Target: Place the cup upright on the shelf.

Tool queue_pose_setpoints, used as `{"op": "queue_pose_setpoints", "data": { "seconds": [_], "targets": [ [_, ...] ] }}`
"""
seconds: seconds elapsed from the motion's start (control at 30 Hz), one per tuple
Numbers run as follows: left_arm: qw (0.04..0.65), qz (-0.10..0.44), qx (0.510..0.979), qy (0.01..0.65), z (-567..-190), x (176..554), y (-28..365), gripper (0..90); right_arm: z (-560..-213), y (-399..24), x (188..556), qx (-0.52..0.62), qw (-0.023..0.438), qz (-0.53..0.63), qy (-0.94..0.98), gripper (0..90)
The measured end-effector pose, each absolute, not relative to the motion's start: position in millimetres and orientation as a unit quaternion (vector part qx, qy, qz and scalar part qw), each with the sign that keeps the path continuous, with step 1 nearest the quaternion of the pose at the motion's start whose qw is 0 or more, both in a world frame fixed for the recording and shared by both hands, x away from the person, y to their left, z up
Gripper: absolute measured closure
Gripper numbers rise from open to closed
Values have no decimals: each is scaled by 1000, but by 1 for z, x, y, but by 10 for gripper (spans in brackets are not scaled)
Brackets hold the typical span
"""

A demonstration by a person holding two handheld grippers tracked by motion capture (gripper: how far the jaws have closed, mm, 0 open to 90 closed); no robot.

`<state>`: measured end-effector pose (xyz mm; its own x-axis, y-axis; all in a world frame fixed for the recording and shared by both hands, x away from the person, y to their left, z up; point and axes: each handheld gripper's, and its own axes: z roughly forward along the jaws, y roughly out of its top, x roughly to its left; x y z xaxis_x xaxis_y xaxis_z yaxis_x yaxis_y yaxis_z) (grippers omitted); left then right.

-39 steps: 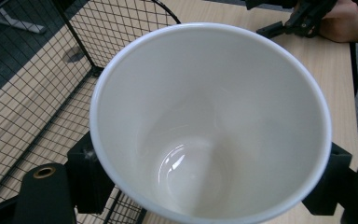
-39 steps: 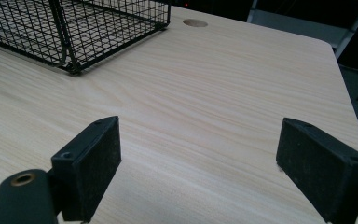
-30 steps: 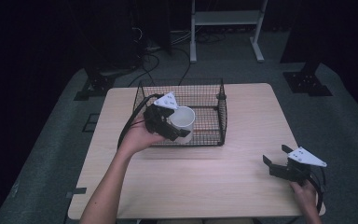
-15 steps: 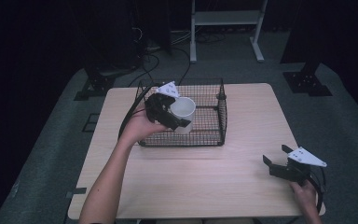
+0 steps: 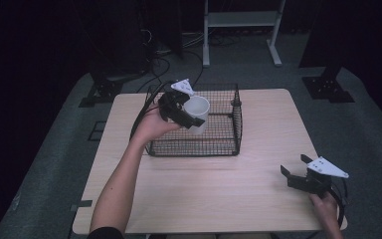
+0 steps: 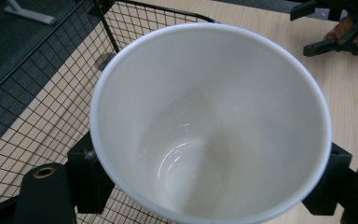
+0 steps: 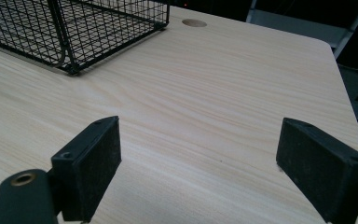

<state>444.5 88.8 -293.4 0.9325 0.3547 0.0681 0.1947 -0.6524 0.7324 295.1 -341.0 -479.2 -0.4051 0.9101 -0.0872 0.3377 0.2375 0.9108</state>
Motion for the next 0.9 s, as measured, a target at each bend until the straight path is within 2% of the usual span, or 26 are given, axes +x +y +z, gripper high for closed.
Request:
{"op": "queue_pose_setpoints", "data": {
  "seconds": [0.9],
  "targets": [
    [362,78,913,172,-330,487,61,206,-479,-341,295,435,325,439,716,131]
  ]
}}
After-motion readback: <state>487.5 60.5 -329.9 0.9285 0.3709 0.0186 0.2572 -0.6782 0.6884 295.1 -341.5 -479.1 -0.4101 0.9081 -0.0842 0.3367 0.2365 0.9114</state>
